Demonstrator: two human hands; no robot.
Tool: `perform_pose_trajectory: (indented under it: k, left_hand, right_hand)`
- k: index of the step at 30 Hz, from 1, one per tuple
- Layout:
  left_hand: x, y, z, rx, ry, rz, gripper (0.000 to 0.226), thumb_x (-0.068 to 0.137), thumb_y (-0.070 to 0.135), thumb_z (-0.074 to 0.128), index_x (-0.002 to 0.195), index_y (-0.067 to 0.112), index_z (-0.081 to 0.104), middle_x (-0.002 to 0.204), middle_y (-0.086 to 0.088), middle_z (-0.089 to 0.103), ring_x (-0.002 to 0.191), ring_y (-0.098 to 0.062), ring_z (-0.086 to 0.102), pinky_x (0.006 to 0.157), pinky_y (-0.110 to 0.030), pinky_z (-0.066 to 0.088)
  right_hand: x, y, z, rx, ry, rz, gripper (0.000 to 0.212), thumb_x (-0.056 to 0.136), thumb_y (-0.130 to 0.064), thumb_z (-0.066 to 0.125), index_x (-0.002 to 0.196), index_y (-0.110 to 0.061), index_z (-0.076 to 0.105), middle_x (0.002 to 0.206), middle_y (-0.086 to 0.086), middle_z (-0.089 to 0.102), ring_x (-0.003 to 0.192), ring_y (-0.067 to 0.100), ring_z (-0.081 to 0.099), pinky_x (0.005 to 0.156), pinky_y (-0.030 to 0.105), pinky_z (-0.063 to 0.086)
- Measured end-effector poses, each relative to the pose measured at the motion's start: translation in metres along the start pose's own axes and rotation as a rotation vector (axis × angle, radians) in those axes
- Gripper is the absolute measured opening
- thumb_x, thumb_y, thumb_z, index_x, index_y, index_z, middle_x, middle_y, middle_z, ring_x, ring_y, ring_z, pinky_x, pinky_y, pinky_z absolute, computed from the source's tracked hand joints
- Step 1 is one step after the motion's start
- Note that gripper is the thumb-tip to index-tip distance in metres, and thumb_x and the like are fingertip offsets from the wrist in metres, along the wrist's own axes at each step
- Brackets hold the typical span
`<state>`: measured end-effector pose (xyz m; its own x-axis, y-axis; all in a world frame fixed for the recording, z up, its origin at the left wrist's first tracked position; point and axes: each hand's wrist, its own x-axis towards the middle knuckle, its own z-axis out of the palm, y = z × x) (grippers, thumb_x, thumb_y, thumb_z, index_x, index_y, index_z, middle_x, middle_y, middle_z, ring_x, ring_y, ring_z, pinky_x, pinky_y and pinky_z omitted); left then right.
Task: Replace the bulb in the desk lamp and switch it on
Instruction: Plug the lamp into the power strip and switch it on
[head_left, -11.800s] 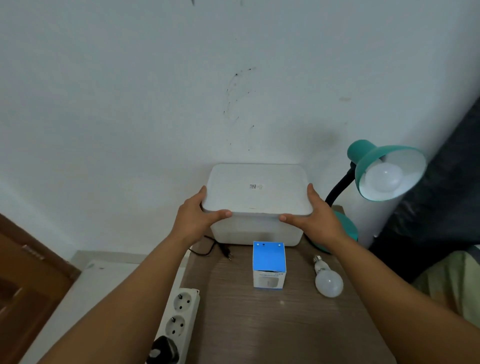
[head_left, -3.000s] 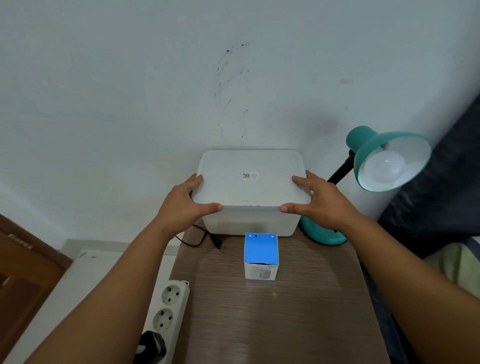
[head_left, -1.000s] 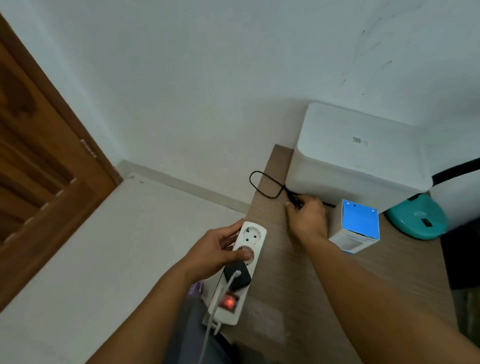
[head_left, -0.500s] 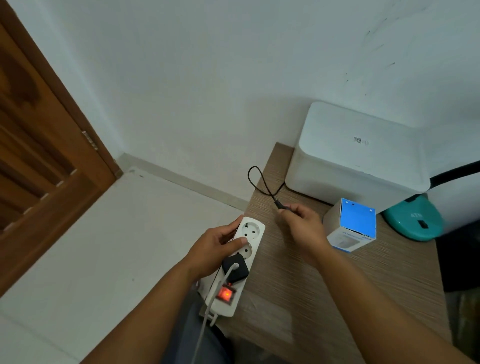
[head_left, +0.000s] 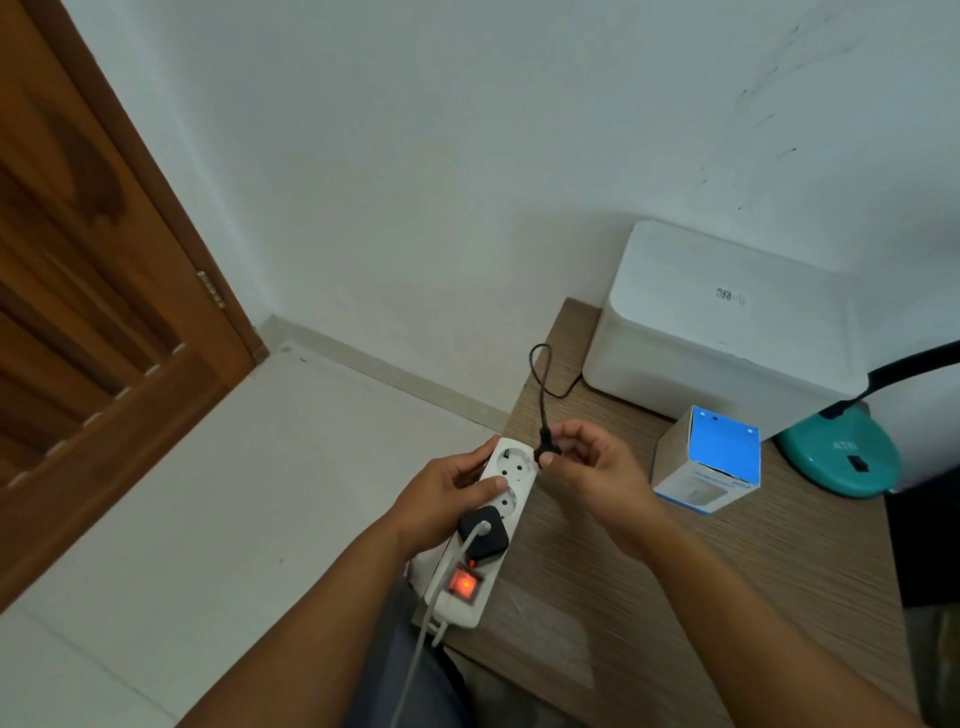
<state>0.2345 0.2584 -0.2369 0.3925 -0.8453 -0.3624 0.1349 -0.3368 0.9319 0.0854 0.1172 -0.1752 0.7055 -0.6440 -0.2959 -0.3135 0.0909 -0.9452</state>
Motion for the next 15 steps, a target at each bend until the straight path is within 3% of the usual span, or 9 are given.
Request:
perform_pose_trajectory:
  k: [3, 8, 12, 15]
  left_hand:
    - [0.0000, -0.0012, 0.0004, 0.001, -0.012, -0.007, 0.051, 0.094, 0.027, 0.072, 0.137, 0.047, 0.053, 0.125, 0.008, 0.073, 0.112, -0.015, 0.071, 0.102, -0.045, 0.055]
    - [0.0011, -0.0049, -0.0007, -0.041, -0.024, 0.000, 0.051, 0.085, 0.037, 0.076, 0.130, 0.054, 0.058, 0.125, 0.004, 0.073, 0.114, -0.020, 0.071, 0.103, -0.050, 0.053]
    - [0.0025, -0.0072, -0.0004, -0.050, -0.017, 0.001, 0.048, 0.093, 0.024, 0.072, 0.131, 0.050, 0.057, 0.123, 0.007, 0.074, 0.113, -0.017, 0.071, 0.104, -0.048, 0.053]
    - [0.0025, -0.0077, -0.0004, -0.060, -0.019, -0.002, 0.048, 0.093, 0.023, 0.072, 0.130, 0.050, 0.058, 0.124, 0.006, 0.073, 0.113, -0.019, 0.071, 0.104, -0.049, 0.052]
  right_hand:
    - [0.0025, 0.0030, 0.0013, -0.105, 0.050, -0.021, 0.022, 0.085, -0.009, 0.072, 0.100, -0.024, 0.068, 0.093, 0.002, 0.070, 0.081, 0.017, 0.060, 0.079, 0.033, 0.053]
    - [0.0080, 0.0043, 0.0055, -0.190, 0.063, -0.079, 0.023, 0.084, -0.006, 0.072, 0.099, -0.023, 0.067, 0.087, -0.004, 0.061, 0.061, -0.005, 0.051, 0.060, 0.013, 0.046]
    - [0.0093, 0.0048, 0.0034, -0.267, 0.095, -0.130, 0.021, 0.084, -0.009, 0.073, 0.094, -0.026, 0.066, 0.081, -0.003, 0.063, 0.060, -0.002, 0.052, 0.064, 0.023, 0.050]
    - [0.0064, 0.0056, 0.0014, -0.307, 0.089, -0.192, 0.025, 0.085, -0.008, 0.071, 0.101, -0.027, 0.064, 0.087, -0.005, 0.062, 0.065, -0.001, 0.052, 0.065, 0.022, 0.052]
